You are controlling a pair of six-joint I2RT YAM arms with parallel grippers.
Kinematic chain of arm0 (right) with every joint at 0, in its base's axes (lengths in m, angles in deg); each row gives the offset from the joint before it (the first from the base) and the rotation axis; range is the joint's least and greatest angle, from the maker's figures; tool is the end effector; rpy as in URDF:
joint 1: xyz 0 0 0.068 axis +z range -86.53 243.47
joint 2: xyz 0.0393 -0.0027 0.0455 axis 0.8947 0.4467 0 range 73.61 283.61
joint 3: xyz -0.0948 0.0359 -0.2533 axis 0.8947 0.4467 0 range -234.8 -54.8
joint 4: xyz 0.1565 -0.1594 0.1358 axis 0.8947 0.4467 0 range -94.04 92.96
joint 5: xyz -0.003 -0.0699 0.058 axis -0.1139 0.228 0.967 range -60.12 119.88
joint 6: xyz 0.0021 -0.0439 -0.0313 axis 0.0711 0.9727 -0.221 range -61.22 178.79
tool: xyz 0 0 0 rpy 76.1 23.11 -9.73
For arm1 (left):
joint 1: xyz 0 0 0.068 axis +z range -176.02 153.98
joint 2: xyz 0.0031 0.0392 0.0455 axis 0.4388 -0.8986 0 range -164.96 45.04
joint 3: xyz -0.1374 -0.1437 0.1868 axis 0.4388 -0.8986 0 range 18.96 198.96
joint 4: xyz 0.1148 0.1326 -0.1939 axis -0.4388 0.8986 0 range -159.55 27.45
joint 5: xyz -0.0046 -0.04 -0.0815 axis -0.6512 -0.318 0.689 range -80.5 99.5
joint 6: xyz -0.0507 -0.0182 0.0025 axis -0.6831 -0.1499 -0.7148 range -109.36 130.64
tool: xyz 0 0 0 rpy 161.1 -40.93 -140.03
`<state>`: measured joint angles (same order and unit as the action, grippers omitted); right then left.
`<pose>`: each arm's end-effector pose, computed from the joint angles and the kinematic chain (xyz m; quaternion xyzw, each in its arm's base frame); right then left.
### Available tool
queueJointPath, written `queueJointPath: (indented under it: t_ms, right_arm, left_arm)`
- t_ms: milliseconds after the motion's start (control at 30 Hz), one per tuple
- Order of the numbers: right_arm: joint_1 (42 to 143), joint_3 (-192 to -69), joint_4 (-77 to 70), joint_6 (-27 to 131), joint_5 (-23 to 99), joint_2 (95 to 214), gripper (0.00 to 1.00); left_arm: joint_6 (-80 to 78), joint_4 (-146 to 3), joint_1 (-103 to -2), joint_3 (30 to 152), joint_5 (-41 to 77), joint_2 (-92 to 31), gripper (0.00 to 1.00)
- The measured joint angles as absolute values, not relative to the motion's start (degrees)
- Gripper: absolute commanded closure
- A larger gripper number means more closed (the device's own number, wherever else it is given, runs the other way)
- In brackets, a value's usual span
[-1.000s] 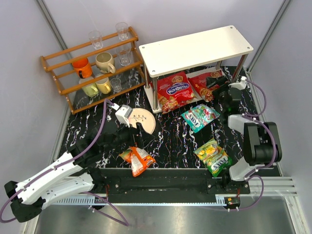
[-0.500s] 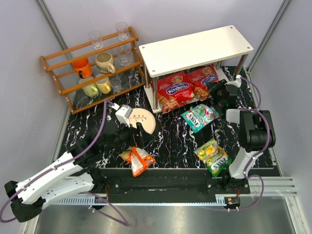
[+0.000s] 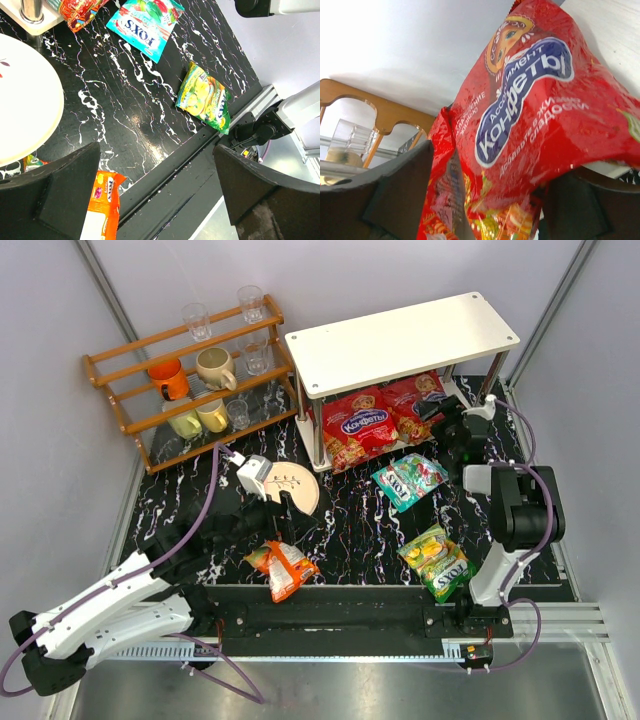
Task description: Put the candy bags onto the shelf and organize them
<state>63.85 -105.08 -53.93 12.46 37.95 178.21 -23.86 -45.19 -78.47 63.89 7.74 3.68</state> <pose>0.3870 0.0077 0.1966 0.2417 0.6927 0.3160 0.6015 0.1014 -0.1302 0.3241 0.1198 0.8143 -0.3815 0.4208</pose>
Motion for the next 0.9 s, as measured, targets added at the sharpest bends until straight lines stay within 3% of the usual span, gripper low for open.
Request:
queueJointPath:
  t_ms: [533, 767, 900]
  right_arm:
    - [63.83, -94.94, -46.46, 14.89, 34.35, 165.73, 0.03]
    - [63.83, -89.04, -40.16, 16.61, 32.36, 154.40, 0.02]
    - [63.83, -87.03, -36.27, 18.54, 31.94, 146.49, 0.16]
  left_arm:
    - [-24.96, -45.23, -78.47, 63.80, 8.07, 3.68, 0.02]
    - [-25.20, -45.36, -78.47, 63.65, 8.24, 3.70, 0.02]
    - [-25.24, -45.64, -78.47, 63.30, 8.26, 3.68, 0.02]
